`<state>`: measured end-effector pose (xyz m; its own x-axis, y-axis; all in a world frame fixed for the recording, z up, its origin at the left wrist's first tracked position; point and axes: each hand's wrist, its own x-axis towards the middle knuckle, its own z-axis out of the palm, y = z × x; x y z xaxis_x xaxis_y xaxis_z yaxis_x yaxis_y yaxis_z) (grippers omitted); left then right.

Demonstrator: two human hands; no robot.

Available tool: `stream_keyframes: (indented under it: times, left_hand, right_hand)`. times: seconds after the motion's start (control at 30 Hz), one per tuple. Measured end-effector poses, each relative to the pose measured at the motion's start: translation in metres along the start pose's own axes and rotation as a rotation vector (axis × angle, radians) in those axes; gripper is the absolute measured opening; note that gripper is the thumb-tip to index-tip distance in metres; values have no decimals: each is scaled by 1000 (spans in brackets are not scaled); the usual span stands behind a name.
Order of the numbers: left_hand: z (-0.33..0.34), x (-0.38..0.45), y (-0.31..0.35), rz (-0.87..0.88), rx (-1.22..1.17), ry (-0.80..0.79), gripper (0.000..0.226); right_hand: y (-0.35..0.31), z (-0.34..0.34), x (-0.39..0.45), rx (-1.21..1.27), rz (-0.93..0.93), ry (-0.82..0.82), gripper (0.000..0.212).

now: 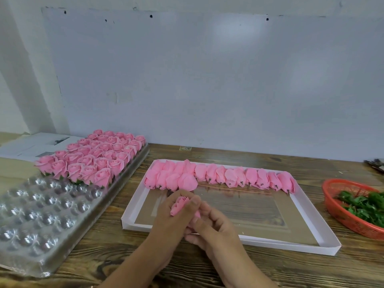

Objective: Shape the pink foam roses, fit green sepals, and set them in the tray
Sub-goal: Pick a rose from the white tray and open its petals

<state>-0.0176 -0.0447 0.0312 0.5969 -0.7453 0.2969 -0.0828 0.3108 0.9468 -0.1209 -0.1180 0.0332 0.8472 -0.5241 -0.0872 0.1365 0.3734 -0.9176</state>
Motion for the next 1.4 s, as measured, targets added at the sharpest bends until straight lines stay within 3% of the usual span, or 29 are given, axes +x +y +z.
stream_keyframes:
  times: [0.17, 0.33, 0.43, 0.5, 0.63, 0.73, 0.93, 1.17, 1.3, 1.4]
  left_hand:
    - [-6, 2, 5, 354, 409, 49, 7]
    - [-14, 3, -2, 563, 696, 0, 28]
    - [-15, 3, -4, 527, 733, 51, 38]
    - [-14, 2, -5, 471, 737, 68, 41]
    - [-12, 3, -5, 319, 719, 84, 40]
    - [-11, 2, -6, 194, 683, 97, 38]
    - [-8, 1, -3, 39, 567, 107, 41]
    - [-10, 5, -9, 89, 685, 176, 40]
    - [-9, 3, -10, 159, 737, 183, 40]
    - [-7, 1, -10, 187, 718, 188, 40]
  right_hand:
    - [-7, -8, 0, 92, 145, -166, 32]
    - [-11, -14, 0, 60, 212, -234, 35]
    - [-10, -17, 3, 38, 194, -198, 58]
    - [-10, -17, 4, 21, 161, -165, 61]
    - [-7, -18, 5, -72, 65, -47, 48]
    - [-6, -16, 5, -286, -60, 3, 45]
    - [-5, -15, 2, -525, -191, -2, 25]
    - [-2, -13, 1, -565, -223, 37, 26]
    - [0, -12, 2, -389, -175, 32, 6]
    - [1, -12, 2, -427, -239, 58, 12]
